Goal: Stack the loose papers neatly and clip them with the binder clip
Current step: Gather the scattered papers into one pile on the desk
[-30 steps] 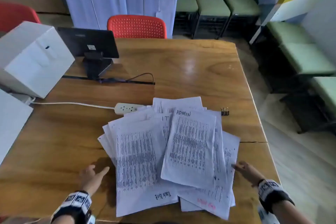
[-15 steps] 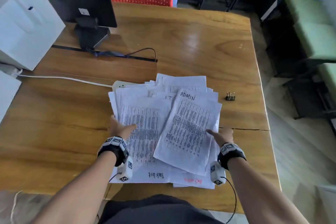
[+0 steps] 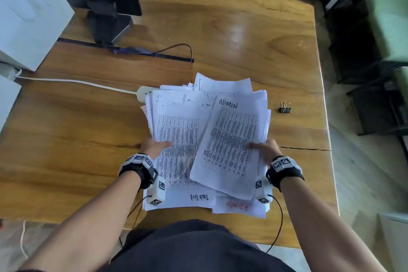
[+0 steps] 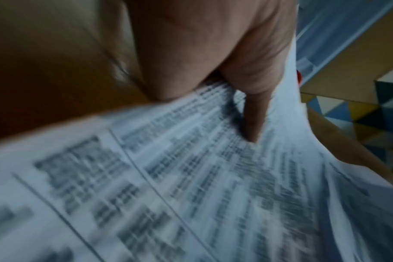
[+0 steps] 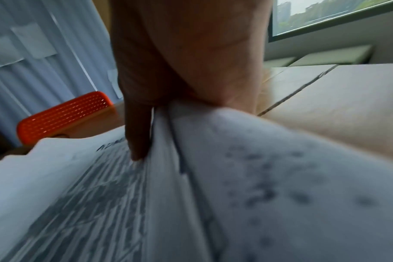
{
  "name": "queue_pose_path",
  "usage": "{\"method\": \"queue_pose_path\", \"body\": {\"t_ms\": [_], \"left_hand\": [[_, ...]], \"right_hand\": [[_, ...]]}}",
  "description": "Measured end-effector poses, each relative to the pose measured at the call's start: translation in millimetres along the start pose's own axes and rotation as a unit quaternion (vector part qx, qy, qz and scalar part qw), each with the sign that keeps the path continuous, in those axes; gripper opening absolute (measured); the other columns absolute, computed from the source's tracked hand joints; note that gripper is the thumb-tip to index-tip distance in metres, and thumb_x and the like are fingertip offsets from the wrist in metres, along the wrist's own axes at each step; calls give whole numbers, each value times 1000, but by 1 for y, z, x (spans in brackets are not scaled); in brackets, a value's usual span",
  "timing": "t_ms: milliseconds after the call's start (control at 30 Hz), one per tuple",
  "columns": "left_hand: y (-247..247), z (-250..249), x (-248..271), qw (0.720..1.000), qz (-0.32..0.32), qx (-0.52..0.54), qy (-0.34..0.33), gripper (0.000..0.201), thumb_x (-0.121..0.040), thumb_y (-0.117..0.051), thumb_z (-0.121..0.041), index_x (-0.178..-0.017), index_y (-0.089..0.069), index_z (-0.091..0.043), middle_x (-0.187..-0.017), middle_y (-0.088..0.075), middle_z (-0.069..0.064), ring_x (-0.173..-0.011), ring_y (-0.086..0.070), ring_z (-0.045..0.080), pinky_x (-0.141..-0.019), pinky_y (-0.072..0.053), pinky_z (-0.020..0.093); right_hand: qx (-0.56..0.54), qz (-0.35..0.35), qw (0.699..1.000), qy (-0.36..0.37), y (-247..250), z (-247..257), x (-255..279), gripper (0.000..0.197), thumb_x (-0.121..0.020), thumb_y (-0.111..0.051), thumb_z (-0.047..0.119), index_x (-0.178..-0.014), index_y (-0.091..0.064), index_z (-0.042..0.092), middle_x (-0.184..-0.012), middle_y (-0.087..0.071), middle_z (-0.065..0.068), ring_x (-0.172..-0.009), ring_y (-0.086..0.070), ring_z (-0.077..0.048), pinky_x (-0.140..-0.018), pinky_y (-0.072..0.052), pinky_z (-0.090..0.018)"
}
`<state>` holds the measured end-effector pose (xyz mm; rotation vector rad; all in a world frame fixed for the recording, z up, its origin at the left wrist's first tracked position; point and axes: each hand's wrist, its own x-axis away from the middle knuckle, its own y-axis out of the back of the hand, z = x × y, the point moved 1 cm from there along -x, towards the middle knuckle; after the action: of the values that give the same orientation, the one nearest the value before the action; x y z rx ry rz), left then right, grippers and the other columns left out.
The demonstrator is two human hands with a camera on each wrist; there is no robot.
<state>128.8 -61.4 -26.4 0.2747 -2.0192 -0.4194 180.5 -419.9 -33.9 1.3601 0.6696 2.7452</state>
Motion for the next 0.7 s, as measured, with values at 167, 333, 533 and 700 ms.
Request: {"method": "queue_pose_path", "body": {"t_ms": [167, 333, 533, 700], "left_hand": [[2, 0, 2, 999, -19, 27, 9, 102, -70, -82, -39, -144, -28, 5, -148, -38, 24, -135, -42, 38, -109, -42, 44], [-6, -7, 5, 997, -70, 41, 4, 91, -69, -85, -28, -136, -38, 10, -129, -54, 22, -120, -54, 34, -98, -48, 40], [13, -14, -7, 992, -110, 52, -24, 78, -75, -81, -22, -132, -41, 13, -135, -51, 27, -125, -50, 40, -97, -46, 42], [22, -23, -9, 987, -142, 53, -49, 75, -75, -81, -23, -128, -46, 15, -128, -56, 28, -121, -54, 41, -91, -49, 41]], "right_hand": [[-3, 11, 1000, 28, 2, 4, -6, 45, -70, -82, 11, -106, -60, -5, -93, -67, -12, -80, -65, -26, -77, -56, -36], [41, -43, 997, 44, -11, 20, -6, 47, -64, -88, 13, -99, -61, -5, -90, -68, -15, -83, -66, -28, -76, -57, -37], [-77, -113, 983, 119, 43, 16, 15, 30, -68, -80, -2, -93, -65, -11, -75, -66, -16, -51, -63, -11, -53, -58, -25], [-149, -116, 962, 197, 86, 24, 41, 23, -59, -82, 4, -76, -68, 9, -59, -71, 7, -50, -64, -7, -52, -54, -22]]}}
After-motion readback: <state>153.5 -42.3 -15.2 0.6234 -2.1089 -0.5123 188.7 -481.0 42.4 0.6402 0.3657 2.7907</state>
